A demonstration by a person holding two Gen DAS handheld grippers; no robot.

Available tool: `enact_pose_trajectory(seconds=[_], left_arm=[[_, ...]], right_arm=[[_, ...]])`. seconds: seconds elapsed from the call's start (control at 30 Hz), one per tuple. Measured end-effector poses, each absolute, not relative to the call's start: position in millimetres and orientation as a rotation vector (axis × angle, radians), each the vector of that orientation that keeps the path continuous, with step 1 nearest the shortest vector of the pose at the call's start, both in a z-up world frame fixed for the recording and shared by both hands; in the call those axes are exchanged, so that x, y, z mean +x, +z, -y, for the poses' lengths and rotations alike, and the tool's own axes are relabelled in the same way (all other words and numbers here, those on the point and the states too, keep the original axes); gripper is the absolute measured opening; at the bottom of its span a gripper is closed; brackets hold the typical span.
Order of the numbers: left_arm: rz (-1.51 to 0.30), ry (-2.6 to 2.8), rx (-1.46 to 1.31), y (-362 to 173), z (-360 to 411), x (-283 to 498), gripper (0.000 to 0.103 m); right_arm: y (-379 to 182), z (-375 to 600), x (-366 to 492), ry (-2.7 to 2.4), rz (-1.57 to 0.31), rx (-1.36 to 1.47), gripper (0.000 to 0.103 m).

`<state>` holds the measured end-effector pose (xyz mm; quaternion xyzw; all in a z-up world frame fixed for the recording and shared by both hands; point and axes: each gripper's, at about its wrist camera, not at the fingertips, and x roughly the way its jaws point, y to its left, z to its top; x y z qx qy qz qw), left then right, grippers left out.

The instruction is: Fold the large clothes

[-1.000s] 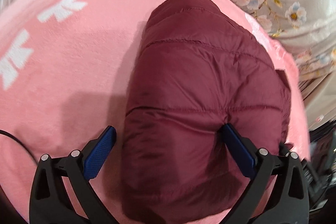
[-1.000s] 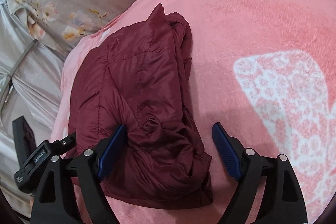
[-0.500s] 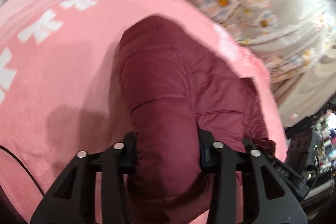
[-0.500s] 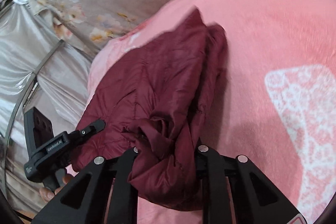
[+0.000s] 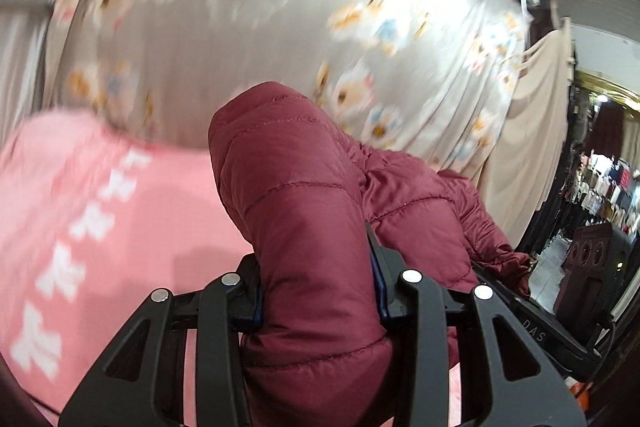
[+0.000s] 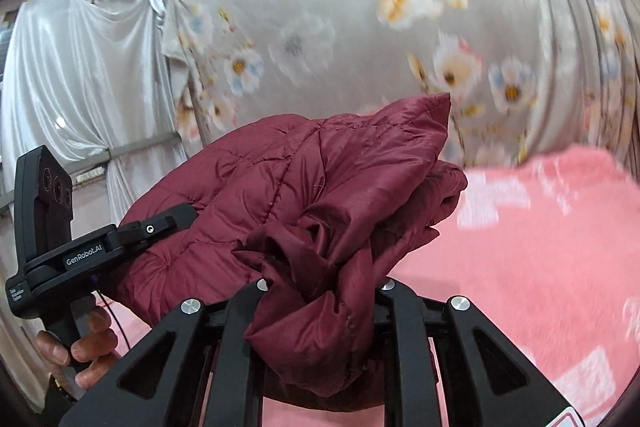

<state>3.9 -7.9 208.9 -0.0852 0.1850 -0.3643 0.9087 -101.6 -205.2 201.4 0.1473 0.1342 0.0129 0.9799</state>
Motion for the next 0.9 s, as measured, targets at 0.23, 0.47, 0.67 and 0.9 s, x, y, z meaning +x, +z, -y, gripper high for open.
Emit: enact_pose_trajectory(seconds=[0.23, 0.47, 0.67, 0.9], left_arm=[[-0.365, -0.730, -0.131, 190.1, -2.1, 66.0, 0.038], [-0.444, -0.708, -0.161, 139.6, -16.4, 134.9, 0.038], [-0.505, -0.687, -0.172, 95.3, -17.3, 175.3, 0.039], [-0.735, -0.576, -0.105, 16.4, -10.0, 205.5, 0.050]], right_arm=[[179.3, 198.6, -23.3, 0.025, -0.317, 0.253, 0.016], [144.7, 178.6, 35.3, 0.017, -0.367, 0.185, 0.016], [98.1, 183.0, 79.3, 0.024, -0.457, 0.241, 0.017], [23.7, 189.6, 104.9, 0.002, -0.692, 0.282, 0.027]])
